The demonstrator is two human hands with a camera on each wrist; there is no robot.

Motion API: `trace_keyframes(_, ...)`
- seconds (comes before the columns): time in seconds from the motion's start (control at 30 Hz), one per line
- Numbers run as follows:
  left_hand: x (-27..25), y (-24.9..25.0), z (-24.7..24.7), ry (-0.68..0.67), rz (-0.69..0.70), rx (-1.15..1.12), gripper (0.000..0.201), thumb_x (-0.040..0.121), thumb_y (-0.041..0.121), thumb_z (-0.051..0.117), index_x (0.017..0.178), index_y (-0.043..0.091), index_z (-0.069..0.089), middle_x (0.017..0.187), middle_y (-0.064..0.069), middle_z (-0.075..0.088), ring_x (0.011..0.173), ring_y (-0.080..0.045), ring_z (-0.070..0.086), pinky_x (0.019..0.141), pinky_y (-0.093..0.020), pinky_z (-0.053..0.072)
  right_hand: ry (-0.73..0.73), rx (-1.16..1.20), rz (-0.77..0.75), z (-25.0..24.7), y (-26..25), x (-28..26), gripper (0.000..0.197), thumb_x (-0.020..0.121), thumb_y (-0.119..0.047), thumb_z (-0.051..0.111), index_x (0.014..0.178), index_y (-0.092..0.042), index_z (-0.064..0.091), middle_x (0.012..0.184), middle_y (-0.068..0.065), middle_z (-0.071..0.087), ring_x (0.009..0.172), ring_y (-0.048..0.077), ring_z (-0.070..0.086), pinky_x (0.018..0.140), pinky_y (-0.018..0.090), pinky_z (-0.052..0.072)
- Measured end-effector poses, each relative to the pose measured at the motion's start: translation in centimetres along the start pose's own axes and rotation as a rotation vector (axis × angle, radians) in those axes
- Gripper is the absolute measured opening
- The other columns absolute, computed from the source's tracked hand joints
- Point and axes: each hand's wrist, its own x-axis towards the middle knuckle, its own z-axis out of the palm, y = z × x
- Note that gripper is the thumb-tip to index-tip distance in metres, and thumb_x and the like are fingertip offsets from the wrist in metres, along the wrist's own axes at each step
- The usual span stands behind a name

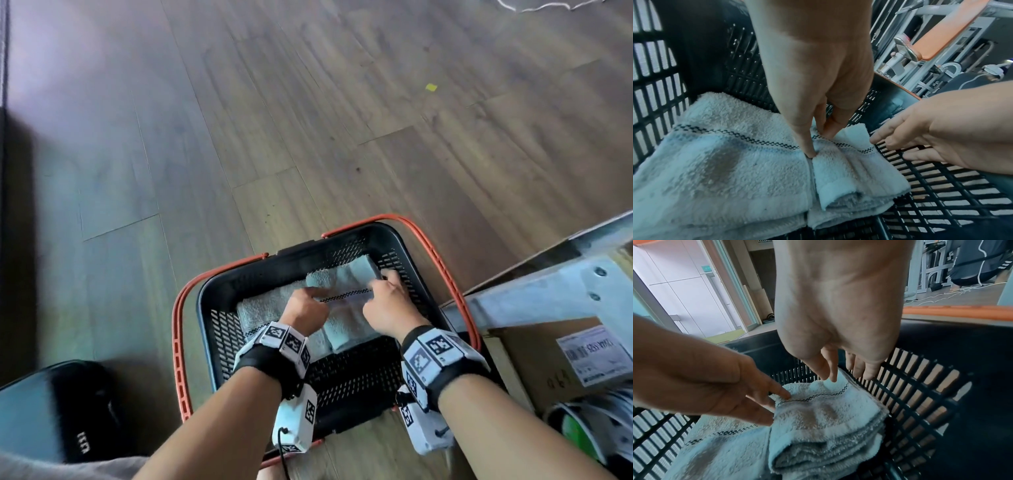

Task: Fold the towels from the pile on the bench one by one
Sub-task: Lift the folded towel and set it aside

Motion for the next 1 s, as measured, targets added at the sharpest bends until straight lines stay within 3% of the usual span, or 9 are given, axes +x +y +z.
trace_keyframes(0.13, -0.2, 0.1, 0.0, 0.087, 0.013, 0.103, 0.027, 0.083, 0.003, 0.062, 0.109, 0.007, 0.064, 0.092, -0.008, 0.066, 0.062, -0.010, 0.059, 0.050, -0.018, 0.050, -0.016, -0.018, 0.065, 0.1, 0.1, -0.6, 0.040, 0.090, -0.008, 0.043, 0.127, -0.005, 0.057, 0.137, 0.013, 0.044, 0.126, 0.031, 0.046, 0.107, 0.041, 0.041)
trace_keyframes(0.23, -0.5, -0.3, 0.1, -0.084, -0.009, 0.198, 0.012, 0.089, 0.002, 0.058, 0.090, 0.009, 0.068, 0.083, -0.007, 0.069, 0.063, -0.012, 0.061, 0.066, -0.027, 0.060, -0.084, -0.020, 0.117, 0.1, 0.3, -1.2, 0.037, 0.089, -0.009, 0.044, 0.123, -0.007, 0.060, 0.133, 0.014, 0.058, 0.118, 0.031, 0.056, 0.098, 0.036, 0.047)
trace_keyframes(0.4, -2.0, 0.3, 0.2, -0.209, 0.056, 0.389, 0.026, 0.092, 0.007, 0.055, 0.112, 0.012, 0.071, 0.088, 0.001, 0.068, 0.068, -0.005, 0.060, 0.057, -0.015, 0.049, -0.190, -0.055, 0.159, 0.6, 0.1, -2.2, 0.030, 0.082, -0.016, 0.043, 0.103, -0.008, 0.062, 0.125, 0.016, 0.064, 0.113, 0.033, 0.060, 0.098, 0.038, 0.049)
trace_keyframes(0.5, -3.2, 1.0, 0.1, -0.219, 0.046, 0.393, 0.025, 0.093, 0.010, 0.053, 0.112, 0.013, 0.070, 0.086, 0.002, 0.068, 0.068, -0.008, 0.060, 0.056, -0.017, 0.051, -0.203, -0.034, 0.147, 0.9, 0.1, -2.9, 0.043, 0.077, -0.019, 0.040, 0.112, -0.008, 0.064, 0.124, 0.015, 0.064, 0.113, 0.032, 0.059, 0.099, 0.040, 0.049)
trace_keyframes(0.6, -5.0, 2.1, -0.4, -0.194, 0.032, 0.366, 0.022, 0.094, 0.015, 0.053, 0.109, 0.011, 0.068, 0.085, 0.001, 0.065, 0.064, -0.008, 0.058, 0.052, -0.018, 0.050, -0.140, 0.031, 0.119, -0.6, -0.5, -5.1, 0.032, 0.080, -0.015, 0.041, 0.101, -0.015, 0.066, 0.113, 0.006, 0.065, 0.102, 0.028, 0.060, 0.095, 0.038, 0.050)
trace_keyframes(0.7, -7.7, 4.0, -1.0, -0.161, 0.070, 0.356, 0.022, 0.094, 0.019, 0.054, 0.109, 0.010, 0.068, 0.085, 0.000, 0.064, 0.062, -0.010, 0.057, 0.048, -0.017, 0.048, -0.025, 0.102, 0.070, -2.9, -1.4, -7.9, 0.023, 0.085, -0.015, 0.044, 0.084, -0.011, 0.067, 0.092, 0.004, 0.068, 0.083, 0.024, 0.063, 0.078, 0.033, 0.052)
trace_keyframes(0.8, -11.2, 6.6, -2.0, -0.197, 0.092, 0.268, 0.018, 0.093, 0.017, 0.057, 0.104, 0.006, 0.066, 0.084, -0.004, 0.061, 0.058, -0.013, 0.056, 0.046, -0.021, 0.043, 0.113, 0.161, 0.015, -5.6, -2.9, -11.1, 0.031, 0.088, -0.018, 0.046, 0.057, -0.019, 0.040, 0.058, -0.001, 0.039, 0.053, 0.019, 0.039, 0.052, 0.029, 0.030)
trace_keyframes(0.9, -15.7, 9.6, -3.2, -0.336, 0.121, 0.114, 0.011, 0.097, 0.016, 0.056, 0.094, 0.009, 0.063, 0.074, -0.004, 0.062, 0.050, -0.015, 0.059, 0.044, -0.020, 0.041, 0.266, 0.223, -0.037, -9.0, -4.4, -15.3, 0.035, 0.087, -0.023, 0.049, 0.058, -0.019, 0.030, 0.056, -0.001, 0.027, 0.054, 0.021, 0.029, 0.053, 0.033, 0.021)
trace_keyframes(1.0, -20.4, 12.3, -4.0, -0.287, 0.246, 0.131, 0.017, 0.097, 0.018, 0.056, 0.103, 0.004, 0.065, 0.084, -0.010, 0.067, 0.057, -0.020, 0.061, 0.044, -0.020, 0.045, 0.364, 0.314, -0.102, -11.7, -5.4, -19.6, 0.036, 0.089, -0.022, 0.050, 0.057, -0.017, 0.036, 0.056, 0.001, 0.032, 0.057, 0.022, 0.032, 0.052, 0.033, 0.023)
